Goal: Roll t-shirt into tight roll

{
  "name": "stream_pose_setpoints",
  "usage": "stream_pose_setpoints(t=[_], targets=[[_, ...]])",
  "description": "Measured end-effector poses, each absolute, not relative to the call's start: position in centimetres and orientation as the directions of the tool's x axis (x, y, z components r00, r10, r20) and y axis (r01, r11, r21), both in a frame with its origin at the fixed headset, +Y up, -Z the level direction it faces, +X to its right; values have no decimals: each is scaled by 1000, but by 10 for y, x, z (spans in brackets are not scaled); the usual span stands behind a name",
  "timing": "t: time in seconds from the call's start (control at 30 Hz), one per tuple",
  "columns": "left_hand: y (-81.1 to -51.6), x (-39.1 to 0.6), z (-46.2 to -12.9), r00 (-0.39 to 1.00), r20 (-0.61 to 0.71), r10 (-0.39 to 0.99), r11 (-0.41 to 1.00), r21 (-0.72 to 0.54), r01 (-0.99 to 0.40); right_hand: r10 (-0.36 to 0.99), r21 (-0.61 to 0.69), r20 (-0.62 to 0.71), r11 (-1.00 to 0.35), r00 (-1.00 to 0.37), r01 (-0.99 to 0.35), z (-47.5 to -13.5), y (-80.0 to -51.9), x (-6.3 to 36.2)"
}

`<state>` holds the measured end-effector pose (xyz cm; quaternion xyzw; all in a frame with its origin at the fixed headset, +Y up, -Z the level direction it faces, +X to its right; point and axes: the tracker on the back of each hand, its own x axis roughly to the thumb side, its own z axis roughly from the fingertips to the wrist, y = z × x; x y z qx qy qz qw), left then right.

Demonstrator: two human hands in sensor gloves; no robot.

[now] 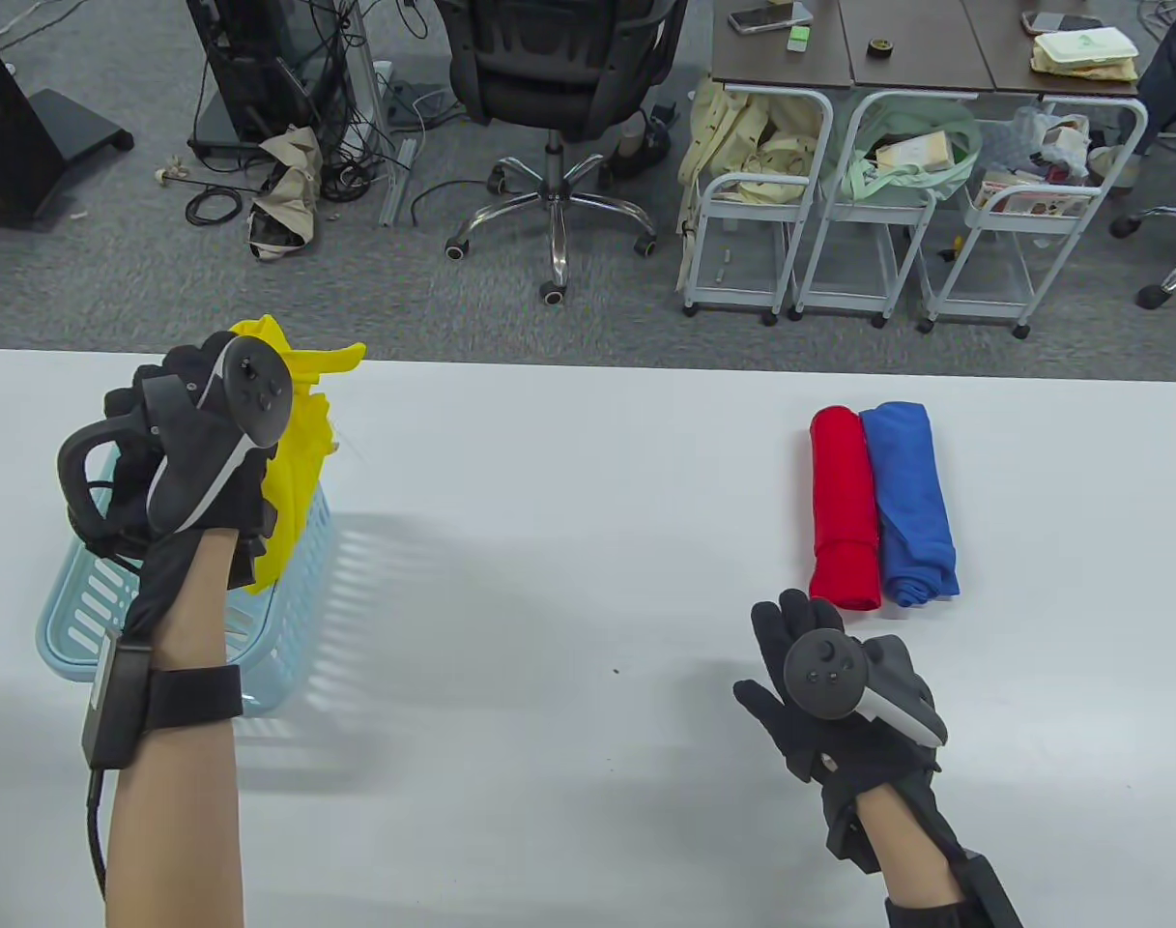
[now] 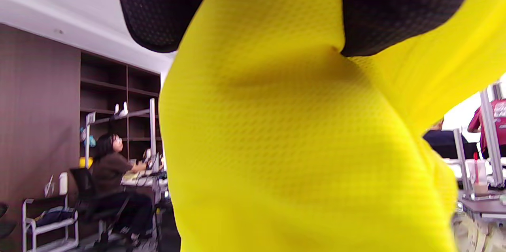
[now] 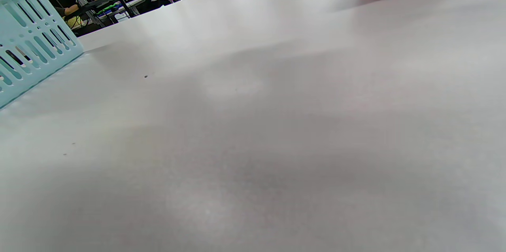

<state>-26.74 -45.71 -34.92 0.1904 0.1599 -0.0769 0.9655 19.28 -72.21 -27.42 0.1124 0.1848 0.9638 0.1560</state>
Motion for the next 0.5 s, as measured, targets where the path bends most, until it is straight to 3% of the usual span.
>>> stream_pose_setpoints(t=[0.2, 0.27, 0.4, 0.5], targets=[[-430, -235, -321, 975, -219, -28, 871, 473, 131, 348, 388, 164, -883, -923, -264, -274, -723, 193], [-429, -223, -312, 992, -113, 62, 875, 483, 1, 350, 386, 166, -883, -922, -266, -275, -724, 193], [-444, -200, -299, 979, 83, 189, 874, 440, -206, 353, 386, 161, -882, -922, -270, -275, -724, 194], [-470, -183, -298, 942, 219, 254, 890, 328, -317, 354, 388, 154, -880, -922, -273, -275, -725, 196]])
